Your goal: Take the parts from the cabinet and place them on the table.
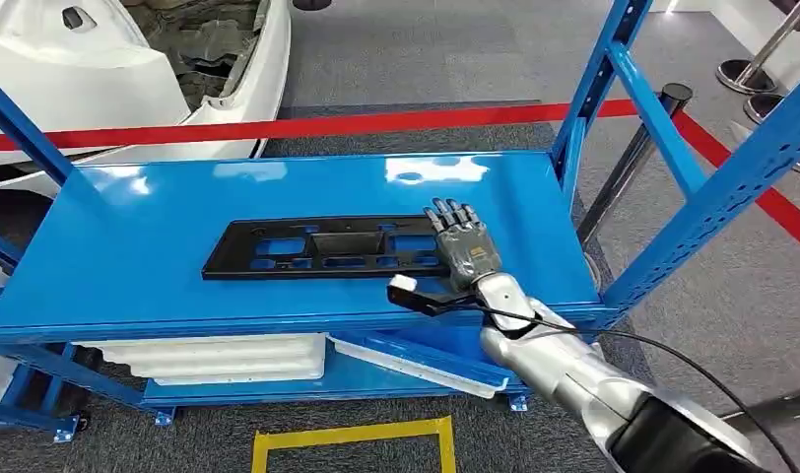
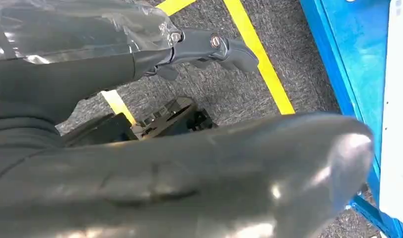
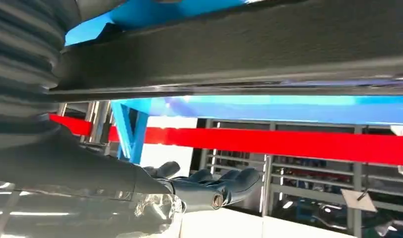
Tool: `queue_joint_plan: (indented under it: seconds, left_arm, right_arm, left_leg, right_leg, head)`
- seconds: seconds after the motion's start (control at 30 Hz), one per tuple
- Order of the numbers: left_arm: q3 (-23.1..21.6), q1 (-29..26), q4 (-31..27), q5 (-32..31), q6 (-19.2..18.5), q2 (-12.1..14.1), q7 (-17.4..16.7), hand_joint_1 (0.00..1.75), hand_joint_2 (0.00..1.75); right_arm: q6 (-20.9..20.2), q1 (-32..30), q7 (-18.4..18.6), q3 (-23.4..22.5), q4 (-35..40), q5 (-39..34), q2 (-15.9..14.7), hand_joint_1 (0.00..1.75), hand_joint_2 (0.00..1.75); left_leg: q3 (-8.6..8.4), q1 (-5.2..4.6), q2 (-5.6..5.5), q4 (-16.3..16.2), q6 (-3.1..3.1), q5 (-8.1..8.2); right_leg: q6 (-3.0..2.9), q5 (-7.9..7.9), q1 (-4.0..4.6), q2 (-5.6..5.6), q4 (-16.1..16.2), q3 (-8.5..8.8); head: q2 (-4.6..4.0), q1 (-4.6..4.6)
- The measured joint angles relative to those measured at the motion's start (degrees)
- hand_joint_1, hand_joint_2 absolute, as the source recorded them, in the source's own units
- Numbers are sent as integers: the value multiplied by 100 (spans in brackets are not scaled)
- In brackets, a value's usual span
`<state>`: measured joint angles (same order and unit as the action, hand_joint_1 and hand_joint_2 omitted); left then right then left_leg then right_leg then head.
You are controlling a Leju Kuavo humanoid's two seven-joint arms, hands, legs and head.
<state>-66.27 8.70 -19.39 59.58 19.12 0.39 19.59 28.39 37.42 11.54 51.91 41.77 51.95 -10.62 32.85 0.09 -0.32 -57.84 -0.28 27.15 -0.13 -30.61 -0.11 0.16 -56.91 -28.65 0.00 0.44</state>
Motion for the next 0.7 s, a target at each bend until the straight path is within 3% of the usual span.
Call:
queue_joint_plan:
  seconds: [0.17, 0.23, 0.27, 0.3, 0.4, 0.7]
  left_arm:
    - [-4, -3, 0, -20, 11, 0, 0, 0, 0]
    - [-17, -1, 0, -76, -2, 0, 0, 0, 0]
    - [-30, 2, 0, -129, -32, 0, -4, 0, 0]
    - [-52, 10, 0, -194, -76, 0, -22, 0, 0]
    - [-125, 38, 0, -258, -131, 0, -70, 0, 0]
    - [-190, 92, 0, -302, -171, 0, -79, 0, 0]
  right_arm:
    - [203, 1, -24, 0, -87, 4, -28, 0, 175]
    - [293, -1, -105, 0, -129, 72, -50, 164, 175]
    - [332, -8, -133, 0, -146, 96, -63, 164, 175]
    - [395, -23, -146, 0, -157, 124, -74, 175, 175]
    - [588, -82, -162, 0, -175, 188, -116, 175, 175]
    - [671, -151, -280, 0, -186, 277, -177, 175, 175]
  left_leg:
    - [0, 0, 0, 0, 0, 0]
    - [0, 0, 0, 0, 0, 0]
    - [0, 0, 0, 0, 0, 0]
    - [0, 0, 1, 0, 0, 0]
    - [0, 0, 0, 0, 0, 0]
    - [0, 1, 1, 0, 0, 0]
  right_leg:
    - [0, 0, 0, 0, 1, -1]
    - [0, 0, 0, 0, 1, -1]
    - [0, 0, 0, 0, 1, -1]
    - [0, 0, 0, 0, 1, -2]
    - [0, 0, -1, 1, 1, -2]
    - [0, 0, 0, 1, 1, -1]
  head:
    - [0, 2]
    - [0, 2]
    - [0, 0]
    - [0, 2]
    - [0, 0]
    - [0, 2]
